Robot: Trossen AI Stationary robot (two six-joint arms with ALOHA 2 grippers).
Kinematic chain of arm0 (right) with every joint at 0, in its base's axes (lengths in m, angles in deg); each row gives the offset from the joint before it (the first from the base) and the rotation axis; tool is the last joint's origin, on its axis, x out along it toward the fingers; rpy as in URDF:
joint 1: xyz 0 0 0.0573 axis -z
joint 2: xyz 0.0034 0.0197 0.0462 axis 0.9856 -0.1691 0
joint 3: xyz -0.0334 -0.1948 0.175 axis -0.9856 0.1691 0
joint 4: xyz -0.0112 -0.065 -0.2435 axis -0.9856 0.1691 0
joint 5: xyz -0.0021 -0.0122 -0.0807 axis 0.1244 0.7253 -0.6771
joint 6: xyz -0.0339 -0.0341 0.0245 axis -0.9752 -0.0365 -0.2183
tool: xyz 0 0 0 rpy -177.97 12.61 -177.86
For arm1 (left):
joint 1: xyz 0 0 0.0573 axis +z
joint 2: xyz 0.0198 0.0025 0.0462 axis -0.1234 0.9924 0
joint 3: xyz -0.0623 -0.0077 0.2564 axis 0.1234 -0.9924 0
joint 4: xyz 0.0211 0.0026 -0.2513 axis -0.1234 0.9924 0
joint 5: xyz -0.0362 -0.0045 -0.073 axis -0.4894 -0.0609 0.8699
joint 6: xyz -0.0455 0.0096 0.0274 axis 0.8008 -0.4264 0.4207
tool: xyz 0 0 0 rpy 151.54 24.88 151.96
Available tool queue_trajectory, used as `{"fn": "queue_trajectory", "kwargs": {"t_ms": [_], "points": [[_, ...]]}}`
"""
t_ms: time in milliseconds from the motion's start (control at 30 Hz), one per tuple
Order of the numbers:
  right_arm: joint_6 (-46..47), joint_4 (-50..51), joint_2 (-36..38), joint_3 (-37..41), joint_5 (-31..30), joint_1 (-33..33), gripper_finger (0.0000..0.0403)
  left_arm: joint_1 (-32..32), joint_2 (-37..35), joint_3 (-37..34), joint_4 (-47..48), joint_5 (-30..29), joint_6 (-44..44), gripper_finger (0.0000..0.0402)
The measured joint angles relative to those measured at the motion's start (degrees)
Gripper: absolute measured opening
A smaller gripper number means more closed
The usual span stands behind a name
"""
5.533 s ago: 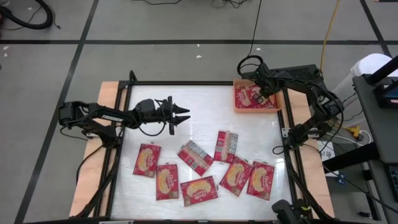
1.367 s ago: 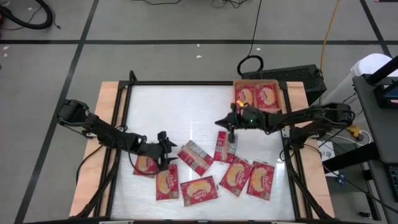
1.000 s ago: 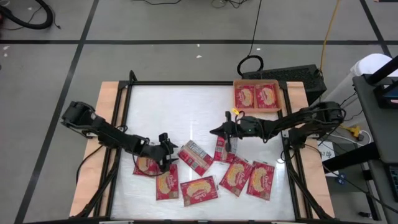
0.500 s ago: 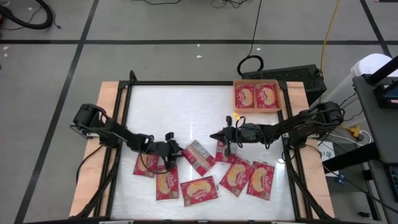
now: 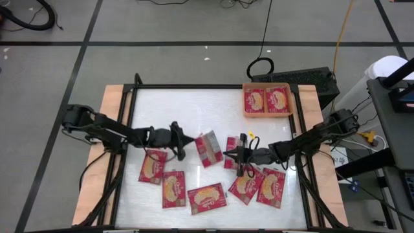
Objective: Sort popcorn bags into baskets
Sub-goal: Put the red popcorn bag into the orange bin
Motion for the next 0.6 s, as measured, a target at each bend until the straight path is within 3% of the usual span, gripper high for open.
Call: {"fn": "queue_trajectory", "kwargs": {"t_ms": [200, 500, 600], "points": [[1.5, -1.8, 0.0, 0.0, -0.8, -0.5, 0.006, 3.5, -5.8, 0.0, -0.5, 0.1, 3.1, 0.0003], [-1.7, -7.0, -4.4, 0.0, -13.7, 1.3, 0.0166, 7.3, -6.6, 0.0, -3.4, -0.2, 8.0, 0.0002], [-3.1, -11.8, -7.9, -0.8, -13.9, 3.6, 0.0191, 8.1, -6.6, 0.0, -5.6, -0.1, 7.7, 0.0001]]}}
